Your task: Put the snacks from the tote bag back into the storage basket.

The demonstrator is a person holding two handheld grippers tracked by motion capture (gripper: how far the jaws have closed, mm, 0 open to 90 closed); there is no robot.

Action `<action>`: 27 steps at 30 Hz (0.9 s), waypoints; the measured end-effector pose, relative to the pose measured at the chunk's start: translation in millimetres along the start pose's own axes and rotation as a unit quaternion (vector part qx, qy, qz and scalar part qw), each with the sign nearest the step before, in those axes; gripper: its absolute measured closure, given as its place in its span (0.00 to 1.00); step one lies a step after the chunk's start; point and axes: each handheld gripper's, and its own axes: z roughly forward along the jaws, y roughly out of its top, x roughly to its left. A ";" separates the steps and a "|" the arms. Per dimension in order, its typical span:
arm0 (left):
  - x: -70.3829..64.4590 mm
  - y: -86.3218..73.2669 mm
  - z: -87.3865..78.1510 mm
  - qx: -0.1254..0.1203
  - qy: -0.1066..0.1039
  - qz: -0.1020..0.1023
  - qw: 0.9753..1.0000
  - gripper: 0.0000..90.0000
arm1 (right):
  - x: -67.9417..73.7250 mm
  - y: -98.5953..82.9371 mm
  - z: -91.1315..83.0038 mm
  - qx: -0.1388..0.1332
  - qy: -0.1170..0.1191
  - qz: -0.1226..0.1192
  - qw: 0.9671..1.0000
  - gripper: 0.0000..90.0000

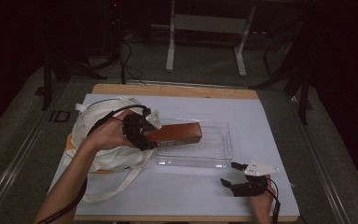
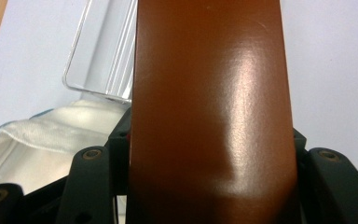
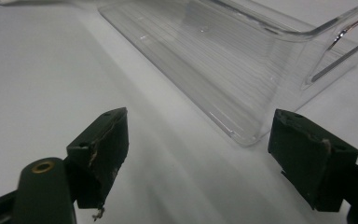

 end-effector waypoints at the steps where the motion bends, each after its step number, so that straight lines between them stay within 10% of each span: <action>1: -0.5 0.8 0.6 0.001 -0.002 0.002 1.000 0.49 | 0.0 0.0 0.0 0.000 0.000 0.000 1.000 0.22; 27: 6.0 20.7 13.6 0.005 -0.012 0.047 0.999 0.49 | 0.3 0.0 0.0 0.001 0.000 0.000 1.000 0.22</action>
